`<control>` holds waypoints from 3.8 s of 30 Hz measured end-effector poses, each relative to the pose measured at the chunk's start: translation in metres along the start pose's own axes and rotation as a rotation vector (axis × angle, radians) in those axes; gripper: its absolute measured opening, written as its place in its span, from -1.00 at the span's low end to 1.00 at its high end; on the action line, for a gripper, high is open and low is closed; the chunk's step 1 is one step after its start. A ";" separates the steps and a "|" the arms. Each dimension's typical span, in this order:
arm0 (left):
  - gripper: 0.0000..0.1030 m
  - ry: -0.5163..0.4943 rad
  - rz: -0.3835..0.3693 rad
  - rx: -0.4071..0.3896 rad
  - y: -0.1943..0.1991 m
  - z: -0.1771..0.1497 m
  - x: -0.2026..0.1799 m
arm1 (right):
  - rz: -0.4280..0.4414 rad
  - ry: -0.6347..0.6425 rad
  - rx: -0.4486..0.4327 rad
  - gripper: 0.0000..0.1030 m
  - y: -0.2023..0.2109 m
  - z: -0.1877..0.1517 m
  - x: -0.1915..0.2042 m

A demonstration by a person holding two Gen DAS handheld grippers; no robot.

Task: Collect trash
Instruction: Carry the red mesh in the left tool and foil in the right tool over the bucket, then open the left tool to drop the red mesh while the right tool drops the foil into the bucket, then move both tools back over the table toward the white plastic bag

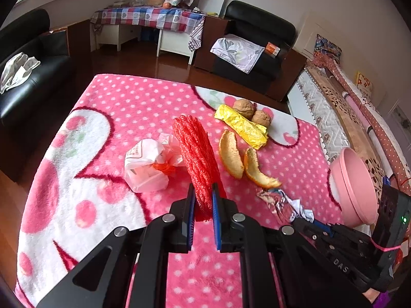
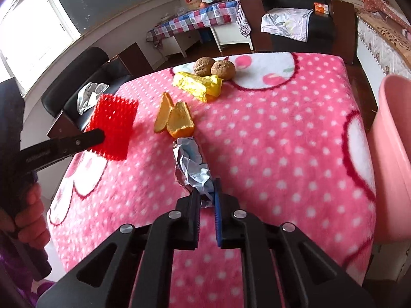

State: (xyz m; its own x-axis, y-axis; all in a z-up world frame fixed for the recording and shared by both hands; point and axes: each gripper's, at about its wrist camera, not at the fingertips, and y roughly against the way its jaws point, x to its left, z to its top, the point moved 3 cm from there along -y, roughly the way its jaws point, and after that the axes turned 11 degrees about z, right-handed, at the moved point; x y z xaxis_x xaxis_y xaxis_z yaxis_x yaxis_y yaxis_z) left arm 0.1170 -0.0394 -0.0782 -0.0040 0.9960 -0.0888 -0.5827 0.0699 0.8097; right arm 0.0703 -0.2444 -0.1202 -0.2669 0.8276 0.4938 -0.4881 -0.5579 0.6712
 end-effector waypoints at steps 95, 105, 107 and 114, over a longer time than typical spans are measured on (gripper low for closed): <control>-0.07 -0.458 -0.168 -0.094 0.027 -0.008 -0.278 | -0.352 -0.343 -0.459 -0.21 0.190 -0.005 -0.151; -0.06 -0.360 -0.126 -0.093 0.039 -0.007 -0.212 | -0.303 -0.249 -0.428 -0.21 0.170 -0.002 -0.106; -0.06 -0.337 -0.116 -0.094 0.042 -0.006 -0.196 | -0.290 -0.234 -0.420 -0.21 0.165 -0.002 -0.097; -0.06 -0.285 -0.080 -0.109 0.047 -0.005 -0.152 | -0.248 -0.175 -0.387 -0.21 0.143 -0.005 -0.062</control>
State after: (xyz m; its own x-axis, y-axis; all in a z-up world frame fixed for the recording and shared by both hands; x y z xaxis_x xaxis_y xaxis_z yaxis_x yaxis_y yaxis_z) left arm 0.0860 -0.1875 -0.0292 0.2642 0.9640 0.0292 -0.6555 0.1573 0.7386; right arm 0.0126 -0.3748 -0.0580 0.0232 0.8913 0.4529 -0.8008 -0.2546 0.5421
